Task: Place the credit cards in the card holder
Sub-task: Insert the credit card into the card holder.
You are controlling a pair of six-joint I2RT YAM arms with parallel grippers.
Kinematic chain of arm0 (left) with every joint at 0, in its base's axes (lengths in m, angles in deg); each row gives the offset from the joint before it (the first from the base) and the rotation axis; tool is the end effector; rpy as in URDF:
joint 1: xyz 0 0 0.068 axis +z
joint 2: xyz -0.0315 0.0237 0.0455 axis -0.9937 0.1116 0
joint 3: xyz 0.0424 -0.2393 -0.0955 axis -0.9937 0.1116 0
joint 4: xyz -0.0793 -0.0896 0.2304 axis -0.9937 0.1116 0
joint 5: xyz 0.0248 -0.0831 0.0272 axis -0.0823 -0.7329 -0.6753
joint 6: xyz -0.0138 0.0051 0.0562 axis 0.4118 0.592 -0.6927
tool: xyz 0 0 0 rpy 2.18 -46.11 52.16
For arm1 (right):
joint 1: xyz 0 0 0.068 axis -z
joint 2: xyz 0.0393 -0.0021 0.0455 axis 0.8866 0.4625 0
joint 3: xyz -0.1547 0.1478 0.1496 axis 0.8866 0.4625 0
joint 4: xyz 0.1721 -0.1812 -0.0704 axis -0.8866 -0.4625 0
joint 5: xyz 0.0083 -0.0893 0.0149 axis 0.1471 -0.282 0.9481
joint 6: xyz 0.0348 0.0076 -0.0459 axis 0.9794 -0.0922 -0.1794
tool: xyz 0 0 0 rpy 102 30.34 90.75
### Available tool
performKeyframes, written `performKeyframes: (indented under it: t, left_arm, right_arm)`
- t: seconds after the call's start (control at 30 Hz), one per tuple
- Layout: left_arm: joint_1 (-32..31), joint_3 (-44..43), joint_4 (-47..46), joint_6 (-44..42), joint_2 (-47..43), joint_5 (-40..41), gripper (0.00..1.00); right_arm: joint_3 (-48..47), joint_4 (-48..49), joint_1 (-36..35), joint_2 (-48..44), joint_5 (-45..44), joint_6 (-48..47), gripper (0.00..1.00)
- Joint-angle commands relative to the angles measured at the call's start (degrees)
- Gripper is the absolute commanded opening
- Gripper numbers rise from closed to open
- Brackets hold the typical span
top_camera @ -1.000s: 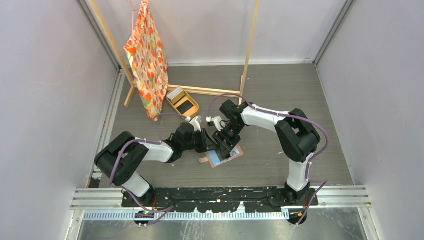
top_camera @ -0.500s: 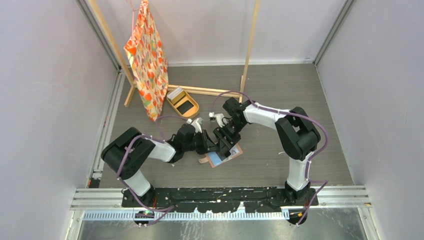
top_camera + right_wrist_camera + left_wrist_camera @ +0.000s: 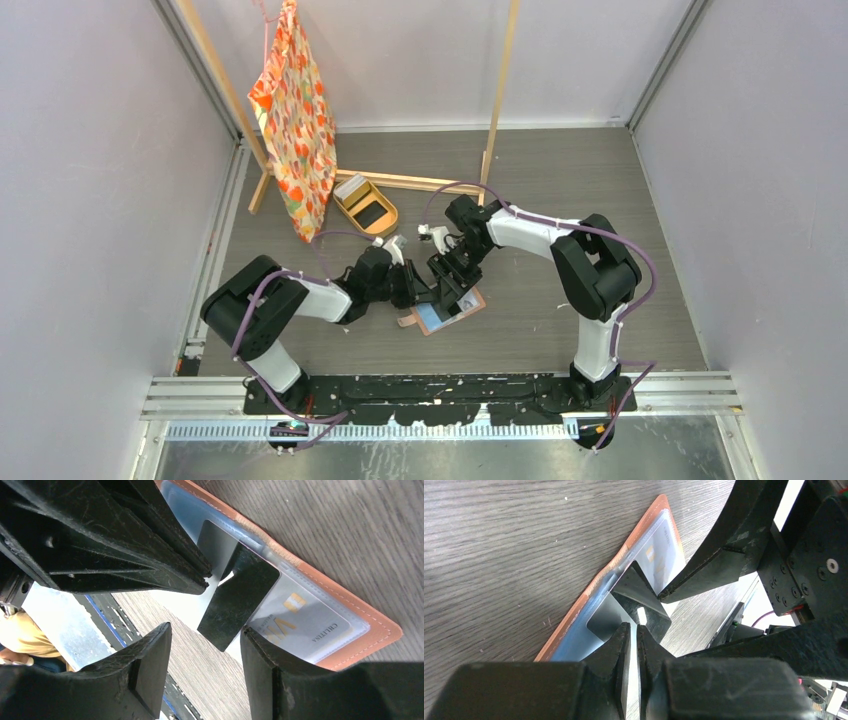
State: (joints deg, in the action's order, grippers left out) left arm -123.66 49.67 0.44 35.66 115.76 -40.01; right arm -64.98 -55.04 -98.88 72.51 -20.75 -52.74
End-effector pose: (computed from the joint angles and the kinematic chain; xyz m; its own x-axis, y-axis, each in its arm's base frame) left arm 0.2070 -0.1926 0.1043 -0.9216 -0.2699 -0.2791 0.0742 0.5831 -0.8090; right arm 0.2655 0.2254 0.1436 -0.6964 -0.6755 -0.2421 -0.6770 0.5066 0.5338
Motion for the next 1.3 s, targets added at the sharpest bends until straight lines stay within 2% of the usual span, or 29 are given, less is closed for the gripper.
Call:
performKeyframes:
  t: [0.0,0.17,0.5,0.77,0.83,0.97,1.1,1.13,1.27]
  left_arm:
    - [-0.2,0.8,-3.2,-0.5,-1.7,0.5,0.12]
    - [-0.2,2.2,-2.2,-1.7,-7.2,1.3,0.2]
    - [-0.2,5.2,16.9,-5.7,-23.2,8.5,0.29]
    - [-0.2,8.7,15.4,-5.1,-28.0,9.9,0.39]
    - [-0.2,9.7,15.3,-5.3,-31.0,12.4,0.46]
    - [-0.1,10.4,17.3,-7.0,-36.7,16.3,0.67]
    - [0.2,10.7,17.9,-7.0,-38.8,16.7,0.93]
    - [0.4,10.6,17.7,-6.7,-38.8,15.9,0.96]
    - [0.9,10.4,14.0,-5.6,-37.0,10.8,0.95]
  right_arm:
    - [-0.2,1.2,-0.5,0.3,-0.6,-0.6,0.57]
    - [-0.2,1.8,-0.5,1.2,0.5,0.7,0.55]
    - [0.1,5.8,-0.3,2.8,5.6,6.0,0.53]
    - [-0.3,7.2,-0.1,3.8,8.0,7.3,0.53]
    - [-0.6,6.5,0.5,3.1,8.2,6.3,0.53]
    - [-1.8,2.8,2.2,0.8,8.8,1.0,0.53]
    - [-3.5,-2.4,2.6,-1.5,10.6,-5.9,0.53]
    - [-3.9,-3.6,2.5,-2.4,11.0,-7.6,0.53]
    - [-4.2,-6.1,2.6,-5.5,11.7,-11.6,0.53]
